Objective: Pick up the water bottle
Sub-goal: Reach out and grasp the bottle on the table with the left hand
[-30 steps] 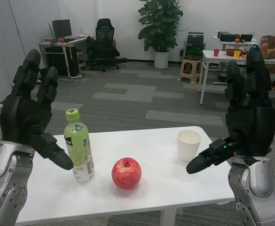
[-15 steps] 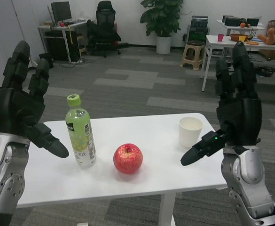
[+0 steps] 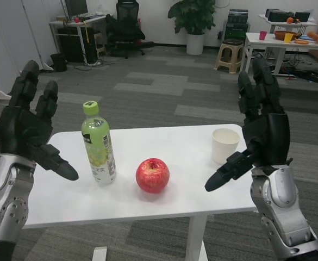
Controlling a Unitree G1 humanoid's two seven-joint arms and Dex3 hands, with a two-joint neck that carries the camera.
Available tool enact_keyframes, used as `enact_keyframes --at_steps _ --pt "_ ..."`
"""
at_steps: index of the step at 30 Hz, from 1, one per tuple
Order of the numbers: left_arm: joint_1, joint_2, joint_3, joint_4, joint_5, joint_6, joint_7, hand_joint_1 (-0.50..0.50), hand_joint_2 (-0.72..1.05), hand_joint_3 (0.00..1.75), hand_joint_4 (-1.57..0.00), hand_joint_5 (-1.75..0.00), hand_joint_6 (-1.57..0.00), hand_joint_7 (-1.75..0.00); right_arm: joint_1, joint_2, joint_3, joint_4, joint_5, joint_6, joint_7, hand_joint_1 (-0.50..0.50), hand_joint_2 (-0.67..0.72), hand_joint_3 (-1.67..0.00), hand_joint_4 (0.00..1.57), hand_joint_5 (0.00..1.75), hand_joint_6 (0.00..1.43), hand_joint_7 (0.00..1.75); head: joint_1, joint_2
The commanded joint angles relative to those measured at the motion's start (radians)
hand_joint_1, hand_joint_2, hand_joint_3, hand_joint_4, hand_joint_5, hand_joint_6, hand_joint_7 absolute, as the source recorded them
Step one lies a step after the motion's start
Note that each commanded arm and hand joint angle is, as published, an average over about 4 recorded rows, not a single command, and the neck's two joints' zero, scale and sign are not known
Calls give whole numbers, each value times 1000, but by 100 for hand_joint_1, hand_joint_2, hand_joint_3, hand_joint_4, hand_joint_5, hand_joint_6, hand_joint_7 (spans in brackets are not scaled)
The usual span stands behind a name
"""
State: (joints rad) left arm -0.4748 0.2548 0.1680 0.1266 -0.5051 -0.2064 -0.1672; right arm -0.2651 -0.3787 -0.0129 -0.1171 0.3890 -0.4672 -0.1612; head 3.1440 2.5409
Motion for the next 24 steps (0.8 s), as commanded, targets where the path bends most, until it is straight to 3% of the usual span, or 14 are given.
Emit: enact_keyframes --at_steps 1,5,11,17,24 --pt "-17 36 8 42 0 80 -31 -48 -59 9 0 0 0 0 -16 6 5 4 4 2 2 -46 53 0 0 0 0 0 6 8" --pt "-51 73 8 103 1 184 -73 -48 -55 9 0 0 0 0 -16 6 10 9 4 2 3 -46 53 0 0 0 0 0 9 23" --pt "-113 115 -2 228 6 265 -117 -48 -55 9 0 0 0 0 -16 6 21 13 10 2 3 -46 53 0 0 0 0 0 21 34" --pt "-174 146 -25 364 10 284 -129 -48 -55 9 0 0 0 0 -18 7 29 17 11 2 3 -46 53 0 0 0 0 0 35 42" --pt "-253 153 -88 512 20 285 -136 -48 -55 9 0 0 0 0 -28 9 46 33 11 2 3 -46 53 0 0 0 0 0 52 44"
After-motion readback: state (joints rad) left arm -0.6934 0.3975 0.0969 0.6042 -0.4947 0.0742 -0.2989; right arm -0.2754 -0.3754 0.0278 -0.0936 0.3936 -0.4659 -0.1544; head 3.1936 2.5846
